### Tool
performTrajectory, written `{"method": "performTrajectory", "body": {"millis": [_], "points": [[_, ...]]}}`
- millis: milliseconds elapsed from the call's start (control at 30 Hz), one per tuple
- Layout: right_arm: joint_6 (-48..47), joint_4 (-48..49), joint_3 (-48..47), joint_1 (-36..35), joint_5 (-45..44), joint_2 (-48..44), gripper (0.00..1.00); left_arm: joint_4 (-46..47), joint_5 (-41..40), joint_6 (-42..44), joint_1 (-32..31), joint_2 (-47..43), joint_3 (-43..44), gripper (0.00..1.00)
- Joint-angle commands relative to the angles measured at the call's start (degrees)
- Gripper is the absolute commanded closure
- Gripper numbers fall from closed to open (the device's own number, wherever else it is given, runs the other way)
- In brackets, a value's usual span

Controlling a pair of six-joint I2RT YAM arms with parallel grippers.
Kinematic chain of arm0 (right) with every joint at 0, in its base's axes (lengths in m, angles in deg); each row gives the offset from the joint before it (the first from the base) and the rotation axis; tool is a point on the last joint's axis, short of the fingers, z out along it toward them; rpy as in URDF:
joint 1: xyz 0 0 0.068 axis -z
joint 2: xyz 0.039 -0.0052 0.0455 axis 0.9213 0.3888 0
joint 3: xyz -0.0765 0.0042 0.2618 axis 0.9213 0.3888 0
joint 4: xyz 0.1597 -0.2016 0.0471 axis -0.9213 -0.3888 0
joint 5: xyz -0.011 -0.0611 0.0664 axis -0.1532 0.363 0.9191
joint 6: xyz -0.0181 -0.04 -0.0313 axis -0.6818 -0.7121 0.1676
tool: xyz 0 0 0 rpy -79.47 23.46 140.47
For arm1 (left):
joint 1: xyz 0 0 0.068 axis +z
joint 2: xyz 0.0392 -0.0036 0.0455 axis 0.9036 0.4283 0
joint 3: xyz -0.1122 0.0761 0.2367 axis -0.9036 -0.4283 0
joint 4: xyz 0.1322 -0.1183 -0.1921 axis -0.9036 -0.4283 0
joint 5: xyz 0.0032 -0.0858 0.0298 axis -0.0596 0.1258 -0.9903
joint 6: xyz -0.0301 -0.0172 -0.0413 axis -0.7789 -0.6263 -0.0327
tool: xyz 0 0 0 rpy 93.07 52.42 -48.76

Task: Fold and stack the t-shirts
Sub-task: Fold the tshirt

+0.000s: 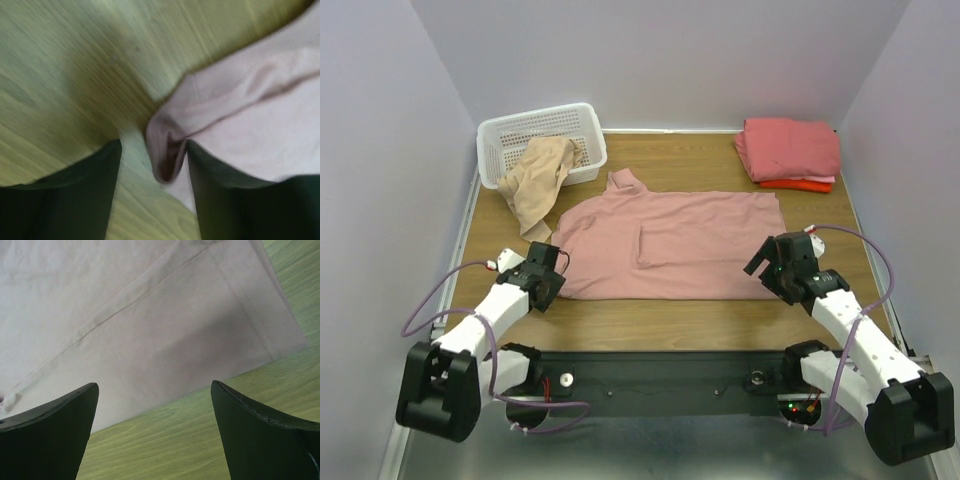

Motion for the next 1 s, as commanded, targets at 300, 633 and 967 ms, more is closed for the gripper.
{"method": "performTrajectory", "body": {"millis": [300, 633, 967], "points": [[-1.21, -0.56, -0.46, 9.66, -2.95, 0.42, 0.0, 8.55, 4.15, 9.1, 4.86, 8.5, 1.28, 0.98], [0.72, -0.12, 0.77, 18.2, -2.51, 1.55, 0.01, 13.38, 10.65, 12.27, 5.22, 0.94, -2.94, 1.0], [1.51, 7.43, 4.28, 18.2, -1.54, 9.2, 0.26, 12.86, 12.24, 13.67, 5.22, -8.73, -3.74, 1.0]]}}
